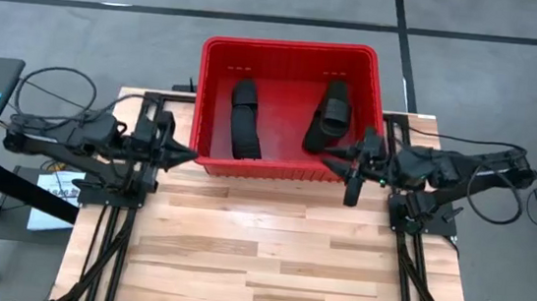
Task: Pick and place slides into bin
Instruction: Return to Home Position
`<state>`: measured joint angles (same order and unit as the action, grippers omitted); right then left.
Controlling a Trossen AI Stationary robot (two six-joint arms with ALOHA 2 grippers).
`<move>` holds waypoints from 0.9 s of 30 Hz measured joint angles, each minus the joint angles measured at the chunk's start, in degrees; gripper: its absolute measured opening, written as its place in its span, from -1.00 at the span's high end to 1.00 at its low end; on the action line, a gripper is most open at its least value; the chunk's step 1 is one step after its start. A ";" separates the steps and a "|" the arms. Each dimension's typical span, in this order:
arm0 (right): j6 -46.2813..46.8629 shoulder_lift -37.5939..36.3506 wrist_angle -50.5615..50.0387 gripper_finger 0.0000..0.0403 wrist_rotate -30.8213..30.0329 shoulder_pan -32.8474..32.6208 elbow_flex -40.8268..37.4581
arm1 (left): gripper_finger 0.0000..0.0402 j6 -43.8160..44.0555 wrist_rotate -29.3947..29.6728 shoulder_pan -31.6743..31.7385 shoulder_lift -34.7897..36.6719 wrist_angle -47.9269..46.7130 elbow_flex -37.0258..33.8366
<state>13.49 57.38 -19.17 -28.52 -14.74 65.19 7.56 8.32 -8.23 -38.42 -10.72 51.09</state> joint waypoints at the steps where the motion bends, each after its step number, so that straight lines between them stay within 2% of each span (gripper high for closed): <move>1: 0.93 -0.35 -0.23 0.41 -0.08 -0.06 -1.03 | 0.97 0.57 1.02 -0.70 0.27 -0.70 -0.69; 6: 4.40 -0.48 -0.69 0.41 -0.08 -0.04 -5.38 | 0.97 3.61 8.50 -2.86 0.19 -9.97 -2.89; 9: 4.53 -0.45 1.36 0.41 -0.08 -0.02 -7.45 | 0.97 2.78 9.77 -3.55 0.22 -8.64 -5.57; 13: 4.09 -0.78 4.10 0.41 0.09 -0.23 -10.82 | 0.97 -1.44 7.57 -4.01 0.98 -4.71 -9.13; 17: 1.54 -2.12 12.39 0.41 1.43 -1.96 -15.68 | 0.97 -2.81 2.84 -4.02 2.78 -0.07 -13.29; 22: 0.11 -3.44 22.09 0.41 2.22 -4.65 -21.63 | 0.97 -2.55 2.55 -4.04 7.15 2.81 -18.40; 27: 1.38 -4.83 25.42 0.41 2.19 -6.11 -26.08 | 0.97 -0.67 2.29 -4.04 12.93 3.31 -23.12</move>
<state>14.87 52.55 6.25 -26.33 -20.85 39.11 6.89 10.61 -12.27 -25.49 -7.41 27.96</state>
